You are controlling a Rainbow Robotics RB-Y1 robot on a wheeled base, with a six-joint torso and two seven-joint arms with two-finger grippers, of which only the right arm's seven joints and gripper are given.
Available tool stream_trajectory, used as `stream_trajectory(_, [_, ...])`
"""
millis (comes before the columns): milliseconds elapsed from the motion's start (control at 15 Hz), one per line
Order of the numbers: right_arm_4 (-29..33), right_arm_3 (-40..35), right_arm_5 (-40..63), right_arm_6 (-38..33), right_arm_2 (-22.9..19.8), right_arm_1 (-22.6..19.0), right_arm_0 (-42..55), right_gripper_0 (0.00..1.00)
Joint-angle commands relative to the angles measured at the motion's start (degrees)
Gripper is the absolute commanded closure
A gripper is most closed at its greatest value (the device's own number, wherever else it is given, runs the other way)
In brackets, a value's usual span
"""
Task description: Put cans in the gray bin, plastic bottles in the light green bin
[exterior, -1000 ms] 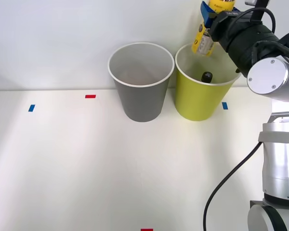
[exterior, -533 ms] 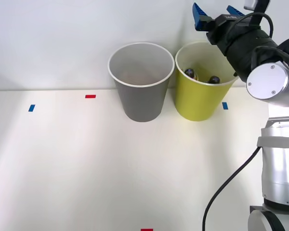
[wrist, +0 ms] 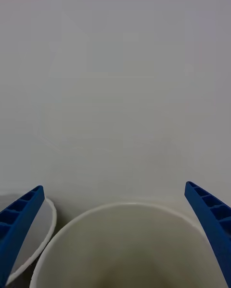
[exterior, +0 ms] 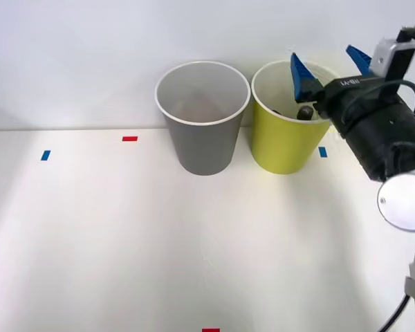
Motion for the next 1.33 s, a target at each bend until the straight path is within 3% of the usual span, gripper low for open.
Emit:
stream_trajectory(67, [0.0,-4.7,-11.1,0.4,5.6,-1.9,10.5,0.00])
stream_trajectory(333, [1.0,-5.7,-27.6,1.8,12.6,-3.5,22.6,0.00])
stream_trajectory(600, [3.9,-5.8,-37.8,2.7,17.9,-4.9,32.4,0.00])
stream_trajectory(933, [10.5,-5.8,-42.7,2.0,22.6,-5.6,40.9,0.00])
stream_trajectory(1333, [15.8,-5.8,-43.6,1.8,23.0,-5.6,48.8,0.00])
